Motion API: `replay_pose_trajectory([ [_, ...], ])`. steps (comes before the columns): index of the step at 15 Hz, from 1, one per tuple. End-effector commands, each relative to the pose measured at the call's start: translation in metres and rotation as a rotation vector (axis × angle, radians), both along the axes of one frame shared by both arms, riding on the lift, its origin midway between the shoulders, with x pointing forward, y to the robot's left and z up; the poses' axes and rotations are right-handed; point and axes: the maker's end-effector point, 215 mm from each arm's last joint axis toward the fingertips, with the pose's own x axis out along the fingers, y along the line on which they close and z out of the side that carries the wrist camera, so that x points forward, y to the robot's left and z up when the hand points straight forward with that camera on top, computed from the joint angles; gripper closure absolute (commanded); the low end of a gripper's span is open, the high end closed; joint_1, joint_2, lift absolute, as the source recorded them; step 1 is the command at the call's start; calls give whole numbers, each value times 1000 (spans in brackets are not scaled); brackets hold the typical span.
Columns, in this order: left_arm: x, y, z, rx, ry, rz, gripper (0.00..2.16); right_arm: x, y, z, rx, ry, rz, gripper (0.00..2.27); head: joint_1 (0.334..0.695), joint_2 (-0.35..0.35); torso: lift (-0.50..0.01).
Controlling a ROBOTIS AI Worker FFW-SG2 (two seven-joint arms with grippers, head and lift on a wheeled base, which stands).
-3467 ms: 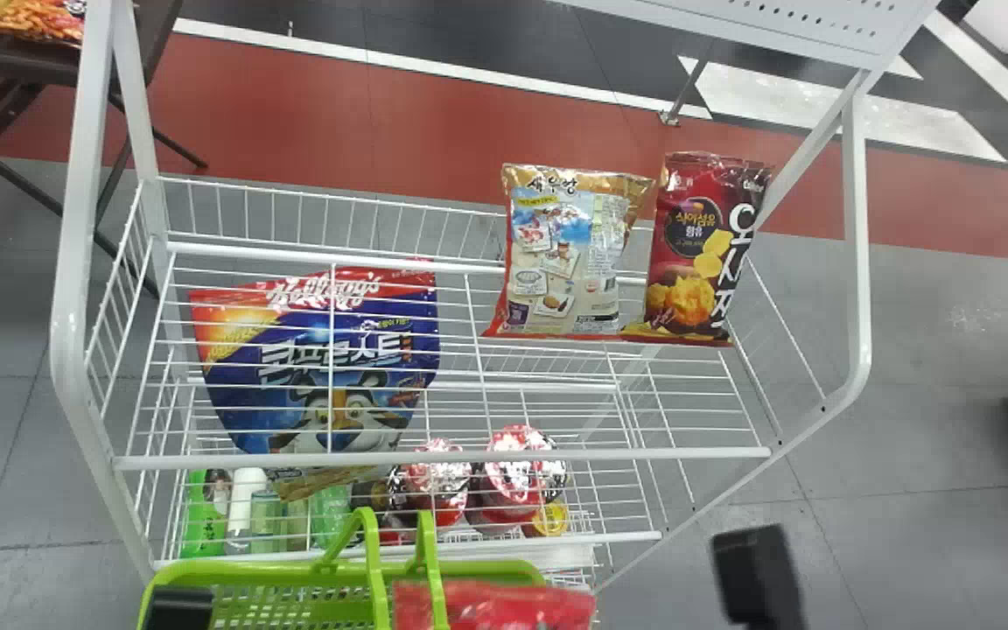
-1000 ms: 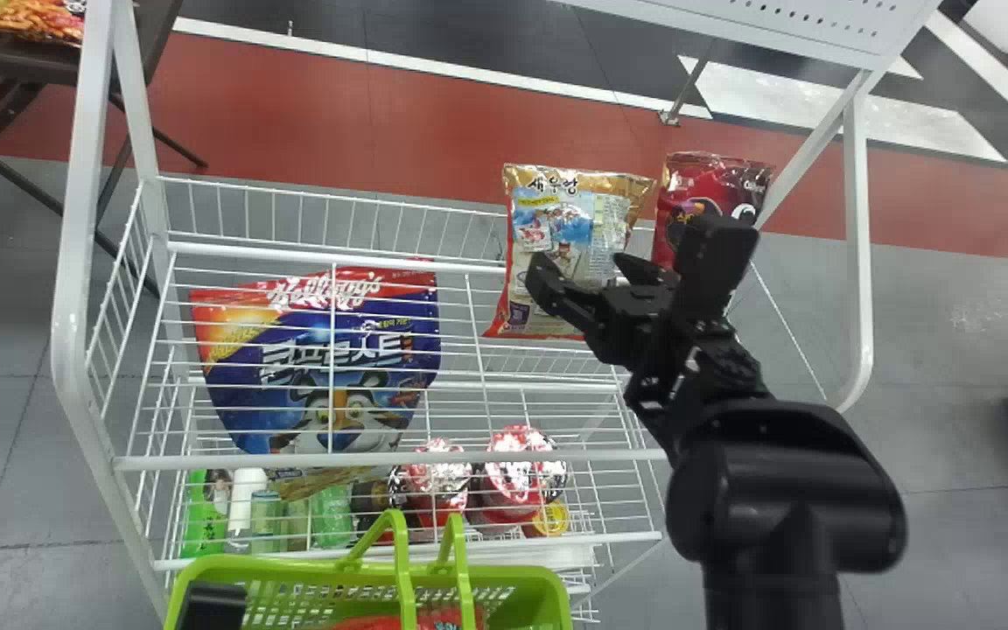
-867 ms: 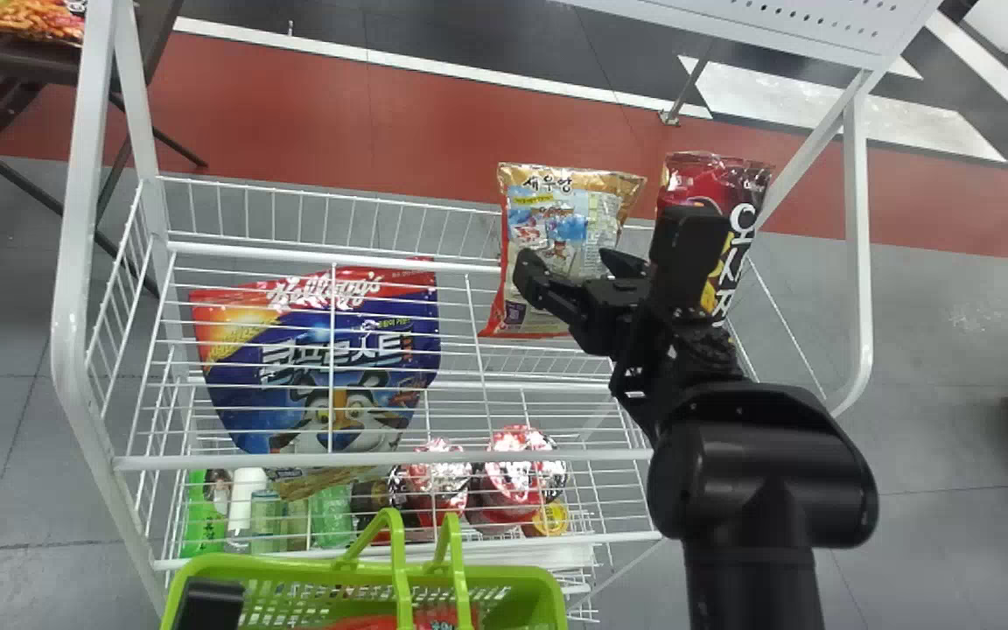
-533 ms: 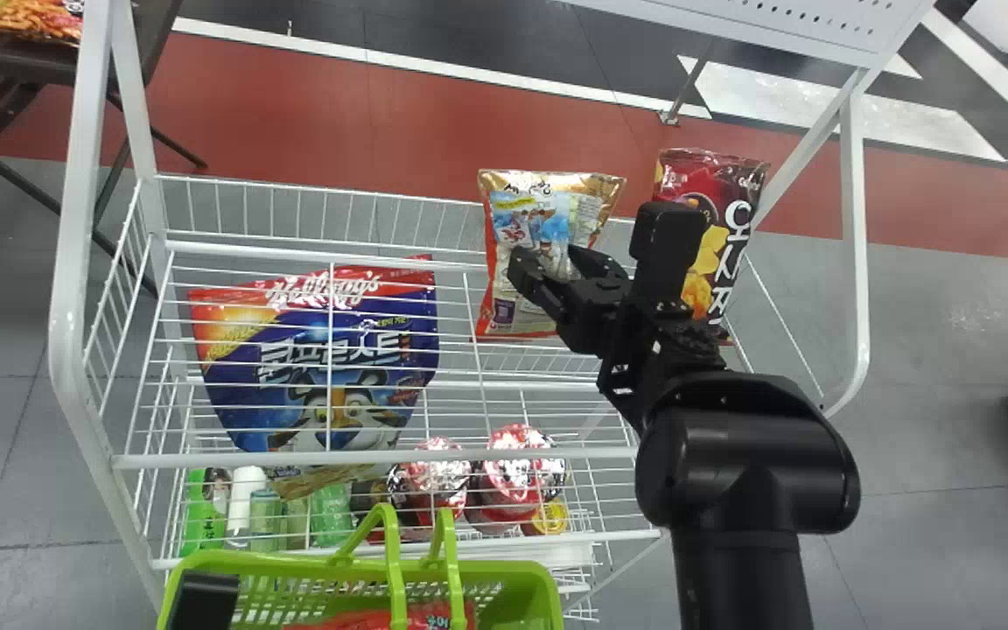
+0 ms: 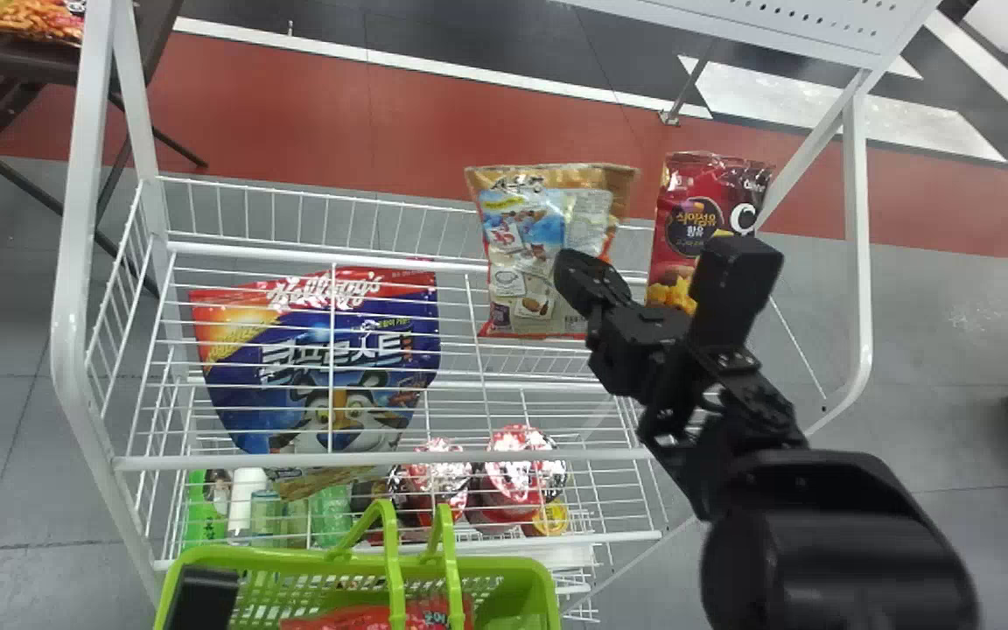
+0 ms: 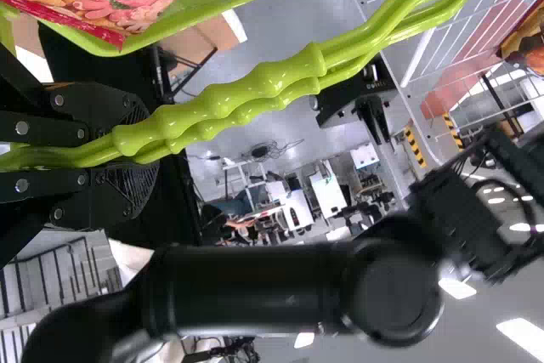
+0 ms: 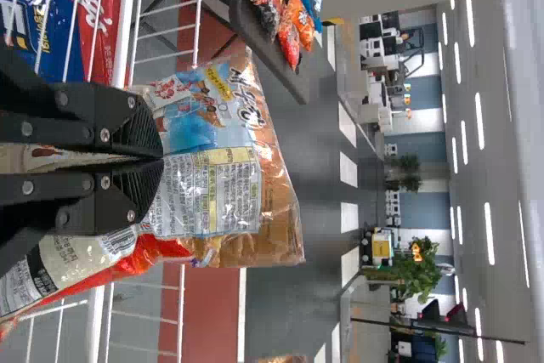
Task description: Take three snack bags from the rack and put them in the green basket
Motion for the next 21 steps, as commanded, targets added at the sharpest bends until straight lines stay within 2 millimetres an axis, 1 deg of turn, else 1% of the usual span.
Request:
replay_pose_trajectory([
  [1,3,0,-1,1,-6,4,2132,-45,-4,12,-17,46,12,2132,695,-350,-6],
  [2,3,-1,-1,2,-8,3,2128,-63,-8,14,-9,76,17,2132,695,-350,-6],
  [4,3,-1,0,2,-7,4,2132,-109,-13,21,59,145,41,2132,695,-350,-6],
  [6,5,0,-1,6,-10,8,2132,-162,-10,2,183,327,75,2132,695,-350,-6],
  [7,5,0,-1,6,-10,10,2132,-190,-8,-15,245,440,82,2132,695,-350,-6],
  [9,8,1,-1,9,-13,16,2128,-229,-5,-33,323,576,91,2132,695,-350,-6],
  [10,9,1,-1,8,-15,20,2128,-254,3,-41,390,660,110,2132,695,-350,-6],
  [11,10,2,-1,11,-15,22,2132,-255,5,-28,424,638,143,2132,695,-350,-6],
  [12,10,2,-1,11,-15,24,2132,-256,9,-20,446,624,169,2132,695,-350,-6],
  [13,10,1,-1,13,-17,24,2128,-256,15,-15,463,617,195,2132,695,-350,-6],
  [14,10,1,-1,12,-17,23,2132,-257,20,-16,470,621,206,2132,695,-350,-6],
  [15,10,0,0,10,-20,20,2128,-258,28,-23,490,640,221,2132,695,-350,-6],
  [16,9,-1,1,11,-22,18,2132,-262,37,-36,512,678,236,2132,695,-350,-6],
  [17,7,-2,1,11,-22,15,2132,-267,46,-54,521,727,244,2132,695,-350,-6],
  [19,7,-1,2,11,-23,17,2132,-282,65,-82,536,815,268,2132,695,-350,-6],
  [21,7,-2,3,7,-25,16,2132,-294,88,-95,555,869,312,2132,695,-350,-6],
])
